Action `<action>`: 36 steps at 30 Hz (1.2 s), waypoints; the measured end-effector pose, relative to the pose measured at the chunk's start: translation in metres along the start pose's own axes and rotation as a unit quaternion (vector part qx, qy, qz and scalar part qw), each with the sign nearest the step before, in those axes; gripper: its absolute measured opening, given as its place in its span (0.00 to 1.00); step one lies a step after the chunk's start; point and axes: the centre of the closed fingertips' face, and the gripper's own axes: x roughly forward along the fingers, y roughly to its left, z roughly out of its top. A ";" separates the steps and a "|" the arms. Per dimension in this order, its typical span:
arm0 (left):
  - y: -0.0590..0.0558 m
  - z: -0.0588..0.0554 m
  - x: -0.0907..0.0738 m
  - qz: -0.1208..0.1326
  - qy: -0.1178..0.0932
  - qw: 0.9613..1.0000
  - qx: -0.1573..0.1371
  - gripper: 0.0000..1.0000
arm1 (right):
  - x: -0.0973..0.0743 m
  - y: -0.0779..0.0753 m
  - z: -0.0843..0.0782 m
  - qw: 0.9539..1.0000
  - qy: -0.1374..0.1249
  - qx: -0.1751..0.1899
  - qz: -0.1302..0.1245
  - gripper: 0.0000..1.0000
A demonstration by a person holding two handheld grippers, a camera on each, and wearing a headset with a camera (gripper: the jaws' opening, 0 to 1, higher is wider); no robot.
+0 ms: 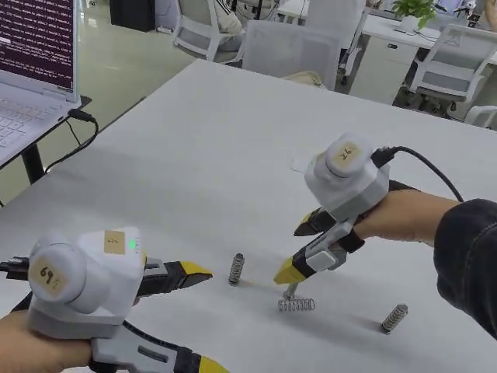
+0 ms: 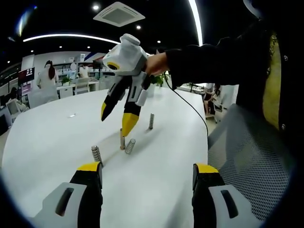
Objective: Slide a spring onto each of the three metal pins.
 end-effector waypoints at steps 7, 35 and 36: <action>-0.002 0.002 0.005 -0.007 0.004 1.000 0.004 0.74 | -0.011 -0.002 -0.011 0.999 -0.018 0.021 -0.016 0.56; -0.005 0.008 0.033 -0.032 0.010 0.999 0.011 0.71 | -0.059 0.003 -0.044 0.987 -0.111 0.088 -0.078 0.56; -0.005 0.008 0.034 -0.032 0.010 0.999 0.010 0.71 | -0.060 0.003 -0.045 0.986 -0.112 0.090 -0.079 0.56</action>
